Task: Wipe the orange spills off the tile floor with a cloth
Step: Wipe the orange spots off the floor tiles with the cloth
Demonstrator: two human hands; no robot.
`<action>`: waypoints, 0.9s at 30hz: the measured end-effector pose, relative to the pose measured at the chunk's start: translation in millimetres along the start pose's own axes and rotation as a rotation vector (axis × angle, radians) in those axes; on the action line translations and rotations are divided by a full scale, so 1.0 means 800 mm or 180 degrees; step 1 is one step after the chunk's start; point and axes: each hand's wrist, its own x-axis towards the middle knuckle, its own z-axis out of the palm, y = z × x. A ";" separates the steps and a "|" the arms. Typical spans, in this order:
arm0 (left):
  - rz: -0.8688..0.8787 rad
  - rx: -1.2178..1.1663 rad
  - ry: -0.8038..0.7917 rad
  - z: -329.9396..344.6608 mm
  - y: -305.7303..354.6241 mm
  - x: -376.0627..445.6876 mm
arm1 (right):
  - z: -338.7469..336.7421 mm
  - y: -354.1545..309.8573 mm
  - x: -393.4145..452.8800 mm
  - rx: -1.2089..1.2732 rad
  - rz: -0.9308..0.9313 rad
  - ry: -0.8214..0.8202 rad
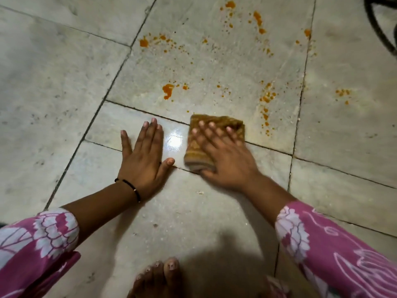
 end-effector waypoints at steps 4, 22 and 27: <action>0.0168 0.0084 0.0037 -0.004 0.006 -0.001 | 0.001 0.046 -0.052 0.0141 0.0890 0.0118; 0.0554 -0.0072 -0.0042 -0.005 0.023 -0.003 | 0.039 -0.039 -0.163 0.0216 0.0008 0.0085; 0.0626 -0.0031 -0.0086 -0.004 0.019 -0.002 | 0.035 0.036 -0.198 0.0479 0.1744 0.0463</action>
